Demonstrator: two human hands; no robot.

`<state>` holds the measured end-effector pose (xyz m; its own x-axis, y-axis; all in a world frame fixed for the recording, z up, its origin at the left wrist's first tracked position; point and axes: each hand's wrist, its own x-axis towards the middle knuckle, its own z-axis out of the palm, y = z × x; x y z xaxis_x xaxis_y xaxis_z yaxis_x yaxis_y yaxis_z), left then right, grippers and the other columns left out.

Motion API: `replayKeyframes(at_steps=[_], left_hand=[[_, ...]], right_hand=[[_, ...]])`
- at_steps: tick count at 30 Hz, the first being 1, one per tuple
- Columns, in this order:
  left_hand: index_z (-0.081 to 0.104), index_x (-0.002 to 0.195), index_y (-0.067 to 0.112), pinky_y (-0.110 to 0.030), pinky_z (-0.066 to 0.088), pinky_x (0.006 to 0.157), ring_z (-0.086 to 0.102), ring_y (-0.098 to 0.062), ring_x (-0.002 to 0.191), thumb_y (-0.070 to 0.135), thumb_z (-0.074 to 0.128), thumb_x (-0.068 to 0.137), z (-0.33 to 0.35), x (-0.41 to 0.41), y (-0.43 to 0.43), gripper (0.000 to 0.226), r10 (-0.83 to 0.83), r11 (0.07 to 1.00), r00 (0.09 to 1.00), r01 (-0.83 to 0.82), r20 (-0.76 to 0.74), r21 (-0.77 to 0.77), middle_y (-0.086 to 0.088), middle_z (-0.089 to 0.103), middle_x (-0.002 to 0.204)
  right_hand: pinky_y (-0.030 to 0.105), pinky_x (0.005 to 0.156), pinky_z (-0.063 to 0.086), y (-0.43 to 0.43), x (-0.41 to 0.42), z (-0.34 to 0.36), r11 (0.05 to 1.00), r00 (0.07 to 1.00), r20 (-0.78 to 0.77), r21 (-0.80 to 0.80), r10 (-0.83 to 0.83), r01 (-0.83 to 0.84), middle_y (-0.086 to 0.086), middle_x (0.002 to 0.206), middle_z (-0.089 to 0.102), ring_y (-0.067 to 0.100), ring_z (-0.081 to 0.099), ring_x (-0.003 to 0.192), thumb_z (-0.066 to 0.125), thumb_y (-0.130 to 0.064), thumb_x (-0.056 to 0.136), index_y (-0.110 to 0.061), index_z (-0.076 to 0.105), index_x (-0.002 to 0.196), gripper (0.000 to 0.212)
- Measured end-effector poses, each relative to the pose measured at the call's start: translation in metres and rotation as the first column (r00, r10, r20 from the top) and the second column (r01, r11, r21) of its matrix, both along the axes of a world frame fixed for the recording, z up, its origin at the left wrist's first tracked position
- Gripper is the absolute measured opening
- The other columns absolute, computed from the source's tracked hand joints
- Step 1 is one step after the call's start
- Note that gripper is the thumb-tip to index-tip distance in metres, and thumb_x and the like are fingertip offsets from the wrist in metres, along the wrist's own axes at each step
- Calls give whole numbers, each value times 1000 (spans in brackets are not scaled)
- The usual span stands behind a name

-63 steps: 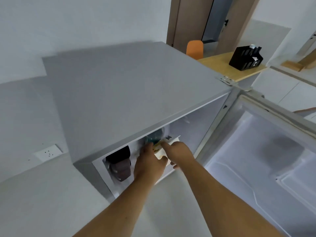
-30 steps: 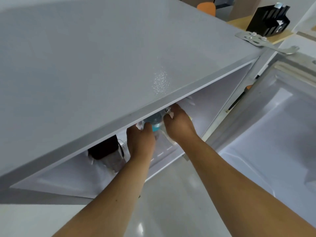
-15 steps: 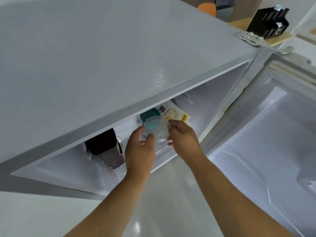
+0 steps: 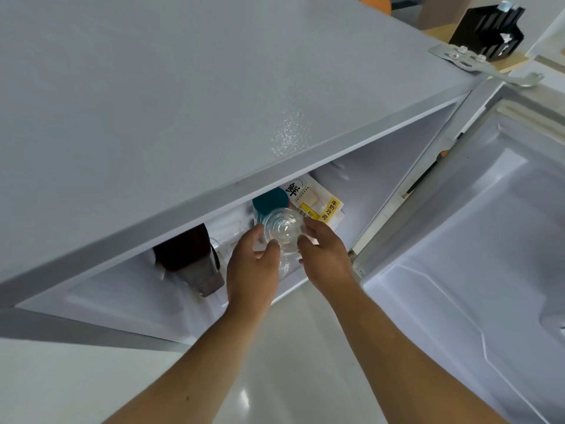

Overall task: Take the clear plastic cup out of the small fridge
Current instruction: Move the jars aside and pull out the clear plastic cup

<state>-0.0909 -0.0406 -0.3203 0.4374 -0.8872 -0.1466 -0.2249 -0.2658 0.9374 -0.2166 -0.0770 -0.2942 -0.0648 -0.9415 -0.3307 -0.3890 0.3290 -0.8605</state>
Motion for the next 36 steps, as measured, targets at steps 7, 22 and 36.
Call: replayKeyframes(at_steps=[7,22,36], left_hand=[[61,134,38,-4,44,73,65,13,97,38,63,93,-32,6,23,41,-51,996,998,48,35,79,32,65,120],[45,154,16,-32,39,99,49,-26,142,43,63,92,-69,8,11,70,-128,894,989,146,-72,425,-6,51,157],[57,139,24,-19,46,72,64,-13,105,28,64,92,-50,8,30,48,27,970,998,-39,52,239,-4,59,145]], right_hand=[[50,103,57,11,-3,-37,998,999,-36,47,33,-31,-8,142,65,19,68,117,61,-32,101,-31,56,146,45],[35,110,44,10,10,-72,962,971,-178,252,158,-110,1,157,53,26,54,139,59,-25,99,-24,41,157,61],[15,72,46,19,1,-71,998,989,-146,54,-23,32,-15,126,60,12,60,106,53,-21,99,-34,56,140,44]])
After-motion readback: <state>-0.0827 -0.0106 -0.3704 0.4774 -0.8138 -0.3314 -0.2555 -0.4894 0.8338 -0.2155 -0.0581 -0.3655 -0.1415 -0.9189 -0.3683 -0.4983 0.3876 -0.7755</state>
